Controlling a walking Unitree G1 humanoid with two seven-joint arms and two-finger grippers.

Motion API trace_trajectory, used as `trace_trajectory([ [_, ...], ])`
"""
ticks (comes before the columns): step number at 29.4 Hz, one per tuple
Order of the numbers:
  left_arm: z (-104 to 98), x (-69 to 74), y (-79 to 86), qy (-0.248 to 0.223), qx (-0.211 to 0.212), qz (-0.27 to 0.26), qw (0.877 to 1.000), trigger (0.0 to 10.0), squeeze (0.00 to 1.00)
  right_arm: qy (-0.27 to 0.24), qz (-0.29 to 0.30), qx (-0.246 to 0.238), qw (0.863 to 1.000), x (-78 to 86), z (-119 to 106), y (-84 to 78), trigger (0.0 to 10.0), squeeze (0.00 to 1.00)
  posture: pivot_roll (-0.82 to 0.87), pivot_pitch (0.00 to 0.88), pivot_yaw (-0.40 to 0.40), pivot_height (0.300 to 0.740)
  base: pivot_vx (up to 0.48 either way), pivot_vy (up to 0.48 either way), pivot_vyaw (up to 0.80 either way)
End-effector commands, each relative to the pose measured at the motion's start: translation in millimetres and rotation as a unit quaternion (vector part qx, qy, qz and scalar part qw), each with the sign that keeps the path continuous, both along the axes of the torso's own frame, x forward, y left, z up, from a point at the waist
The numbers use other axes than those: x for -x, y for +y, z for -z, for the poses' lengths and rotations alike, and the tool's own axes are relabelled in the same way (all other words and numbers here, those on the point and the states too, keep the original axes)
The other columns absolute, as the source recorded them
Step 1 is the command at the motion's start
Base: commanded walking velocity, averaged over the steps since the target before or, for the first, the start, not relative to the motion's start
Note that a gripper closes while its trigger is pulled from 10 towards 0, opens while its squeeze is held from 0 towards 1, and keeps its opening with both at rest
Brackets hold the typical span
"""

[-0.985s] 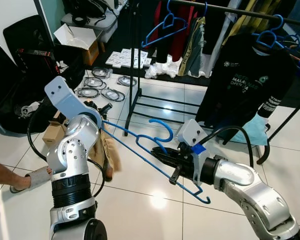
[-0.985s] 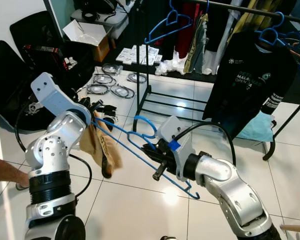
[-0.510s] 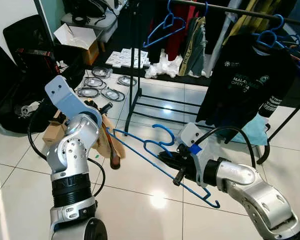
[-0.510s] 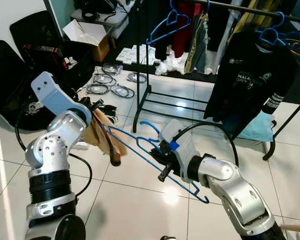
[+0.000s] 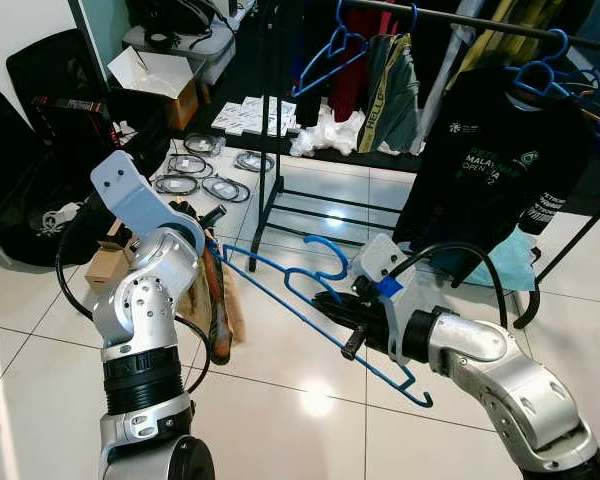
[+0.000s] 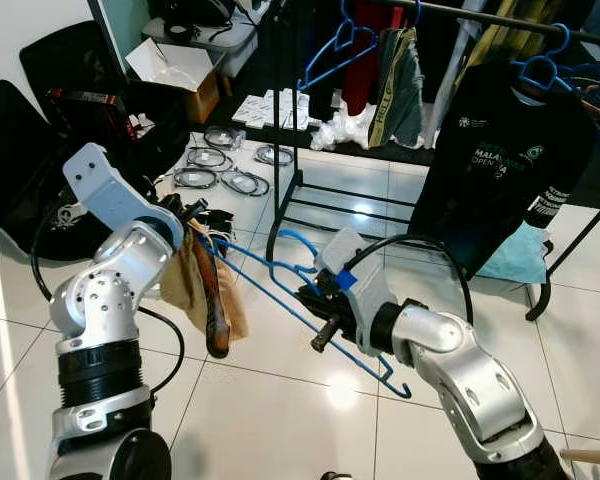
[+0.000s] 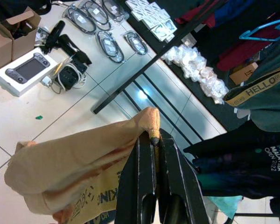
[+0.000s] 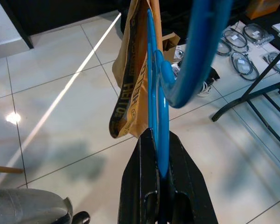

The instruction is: Hang hanger

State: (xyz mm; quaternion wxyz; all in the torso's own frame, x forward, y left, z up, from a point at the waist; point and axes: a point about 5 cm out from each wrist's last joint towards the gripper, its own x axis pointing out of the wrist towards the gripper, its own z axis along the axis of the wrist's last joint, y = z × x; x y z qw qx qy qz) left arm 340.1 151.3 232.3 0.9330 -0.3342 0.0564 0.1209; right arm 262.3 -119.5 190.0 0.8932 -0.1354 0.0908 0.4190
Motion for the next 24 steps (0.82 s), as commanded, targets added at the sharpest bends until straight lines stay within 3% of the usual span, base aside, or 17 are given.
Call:
trace_trajectory([
  [1,-3,1.5,-4.5,-0.006,0.015,0.006,1.000,10.0,0.00,0.007,0.003,-0.008,1.000,-0.6,0,-0.4,10.0,0.00,-0.07,0.151,-0.014,0.740,0.000,0.000,0.00],
  [14,-6,1.4,-14.8,-0.002,0.050,0.026,0.998,10.0,0.00,-0.007,0.027,-0.011,1.000,-11.7,-2,3.0,10.0,0.00,-0.06,0.151,-0.011,0.740,0.000,0.000,0.00],
  [24,-6,4.7,-36.0,0.001,0.096,0.082,0.992,10.0,0.00,-0.033,0.029,-0.020,0.999,-24.2,-10,13.0,10.0,0.00,-0.05,0.150,-0.011,0.740,0.000,0.000,0.00],
])
